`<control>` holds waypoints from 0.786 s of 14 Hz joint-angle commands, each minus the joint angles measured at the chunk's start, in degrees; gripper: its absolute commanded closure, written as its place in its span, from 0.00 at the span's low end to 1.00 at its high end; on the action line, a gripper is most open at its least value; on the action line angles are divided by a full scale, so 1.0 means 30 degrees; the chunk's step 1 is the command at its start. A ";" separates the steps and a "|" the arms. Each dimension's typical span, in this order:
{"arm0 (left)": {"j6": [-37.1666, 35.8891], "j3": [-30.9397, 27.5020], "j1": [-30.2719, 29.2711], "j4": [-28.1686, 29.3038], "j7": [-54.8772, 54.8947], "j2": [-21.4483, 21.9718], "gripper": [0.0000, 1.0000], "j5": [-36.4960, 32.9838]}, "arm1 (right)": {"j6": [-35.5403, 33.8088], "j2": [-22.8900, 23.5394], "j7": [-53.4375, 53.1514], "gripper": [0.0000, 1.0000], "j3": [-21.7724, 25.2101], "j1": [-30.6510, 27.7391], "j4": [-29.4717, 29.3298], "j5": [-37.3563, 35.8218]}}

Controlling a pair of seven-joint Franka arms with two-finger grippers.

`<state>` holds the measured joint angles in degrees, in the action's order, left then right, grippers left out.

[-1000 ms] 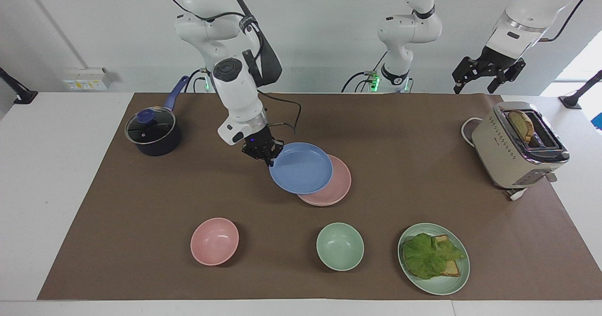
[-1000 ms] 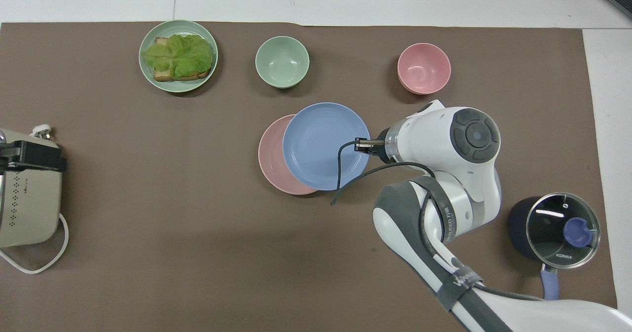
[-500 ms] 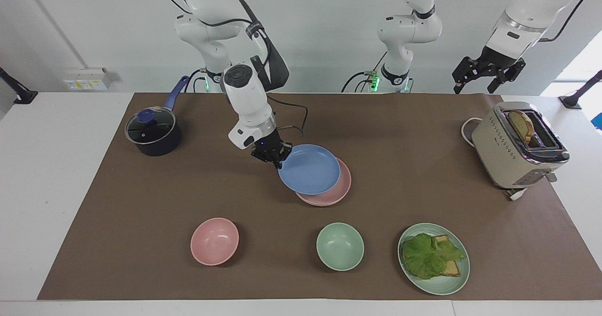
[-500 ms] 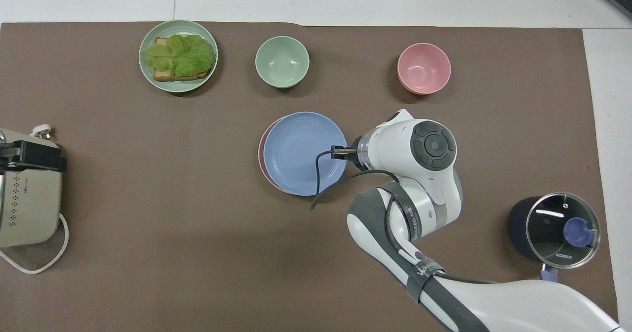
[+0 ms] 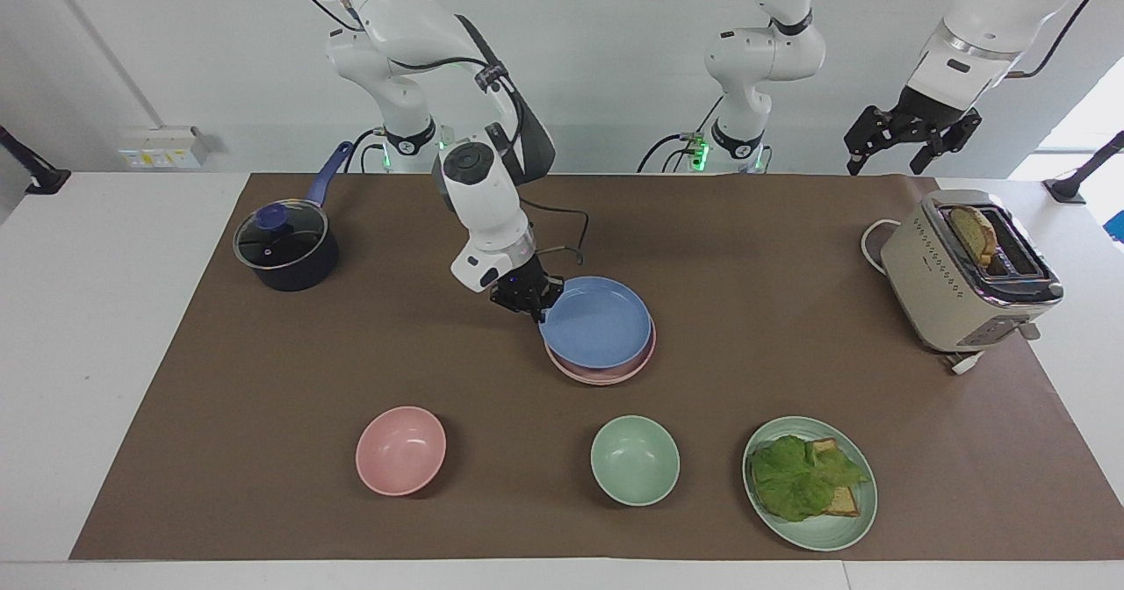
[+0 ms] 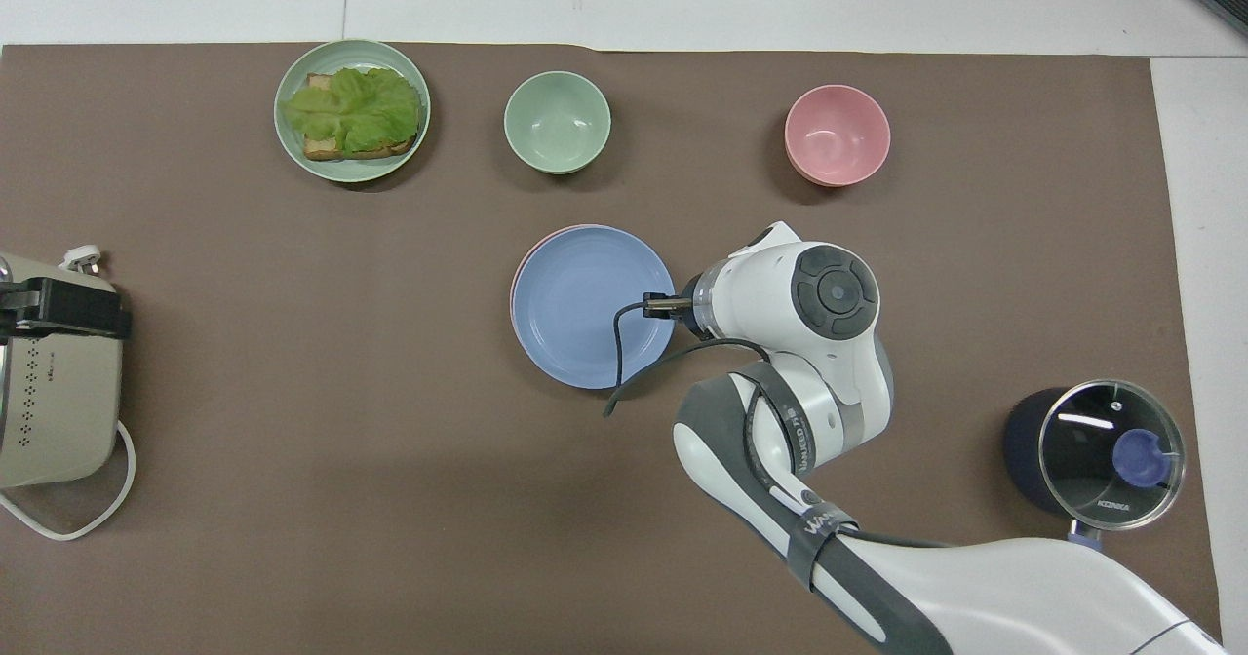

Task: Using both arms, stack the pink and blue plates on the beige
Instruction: 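Lower the blue plate onto the pink plate and open the right gripper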

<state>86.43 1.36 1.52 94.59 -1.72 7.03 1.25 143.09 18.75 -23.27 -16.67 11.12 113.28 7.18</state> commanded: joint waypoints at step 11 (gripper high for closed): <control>-0.0392 0.0132 -0.0300 -0.0242 0.0282 0.0090 0.00 -0.0036 | -0.2390 -0.2699 0.0433 0.00 0.0050 -0.1706 -0.1020 0.0040</control>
<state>86.43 1.37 1.52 94.59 -1.72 7.03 1.25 141.18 15.41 -23.15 -16.13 9.73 110.44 7.15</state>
